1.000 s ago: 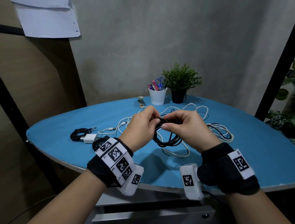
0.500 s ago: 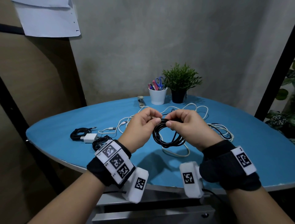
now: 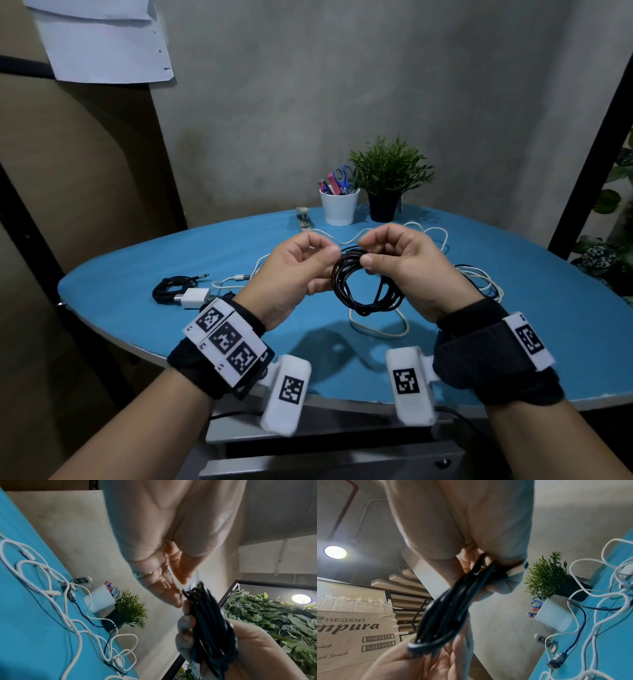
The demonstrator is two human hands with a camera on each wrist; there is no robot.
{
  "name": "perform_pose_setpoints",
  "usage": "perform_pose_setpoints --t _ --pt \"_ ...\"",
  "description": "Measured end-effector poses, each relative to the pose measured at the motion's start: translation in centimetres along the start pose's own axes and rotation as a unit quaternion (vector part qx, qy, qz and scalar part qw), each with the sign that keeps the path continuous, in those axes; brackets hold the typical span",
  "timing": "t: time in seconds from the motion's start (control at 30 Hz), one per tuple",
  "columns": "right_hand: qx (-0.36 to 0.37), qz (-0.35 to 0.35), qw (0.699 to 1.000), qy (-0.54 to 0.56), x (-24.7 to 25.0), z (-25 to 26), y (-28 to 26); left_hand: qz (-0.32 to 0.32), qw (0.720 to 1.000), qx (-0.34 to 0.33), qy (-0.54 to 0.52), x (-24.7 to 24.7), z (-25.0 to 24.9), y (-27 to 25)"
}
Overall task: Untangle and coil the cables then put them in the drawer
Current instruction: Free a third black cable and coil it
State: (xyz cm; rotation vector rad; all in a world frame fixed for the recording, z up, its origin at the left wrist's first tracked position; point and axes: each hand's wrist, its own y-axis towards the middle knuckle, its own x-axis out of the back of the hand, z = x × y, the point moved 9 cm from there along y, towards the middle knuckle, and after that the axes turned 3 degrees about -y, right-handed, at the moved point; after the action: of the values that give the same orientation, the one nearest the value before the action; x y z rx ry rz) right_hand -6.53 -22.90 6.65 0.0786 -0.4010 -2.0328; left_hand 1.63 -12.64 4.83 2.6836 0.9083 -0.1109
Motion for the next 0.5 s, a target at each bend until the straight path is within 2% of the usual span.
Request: perform_pose_setpoints --t 0.1,0.23,0.3,0.4,0.43,0.5 --pt "-0.007 -0.010 1.000 -0.011 0.1 -0.4 0.0 -0.010 0.998 -0.012 0.056 0.1 -0.2 -0.3" --pt "-0.017 -0.036 0.998 -0.044 0.5 -0.9 0.0 -0.064 0.985 -0.030 0.155 1.1 -0.4 0.0" --pt "-0.020 -0.053 0.997 -0.048 0.7 -1.0 0.1 -0.080 0.955 -0.060 0.280 1.1 -0.7 0.1" --pt "-0.022 -0.062 0.996 -0.054 0.7 -1.2 0.1 -0.071 0.881 -0.127 0.450 0.0 -1.4 -0.2" --pt "-0.023 -0.061 0.996 -0.058 0.7 -1.2 0.1 -0.070 0.866 -0.154 0.470 -0.3 -1.8 -0.5" --pt "-0.026 -0.049 0.996 -0.073 0.5 -1.1 0.2 -0.077 0.856 -0.190 0.474 -0.7 -2.2 -0.8"
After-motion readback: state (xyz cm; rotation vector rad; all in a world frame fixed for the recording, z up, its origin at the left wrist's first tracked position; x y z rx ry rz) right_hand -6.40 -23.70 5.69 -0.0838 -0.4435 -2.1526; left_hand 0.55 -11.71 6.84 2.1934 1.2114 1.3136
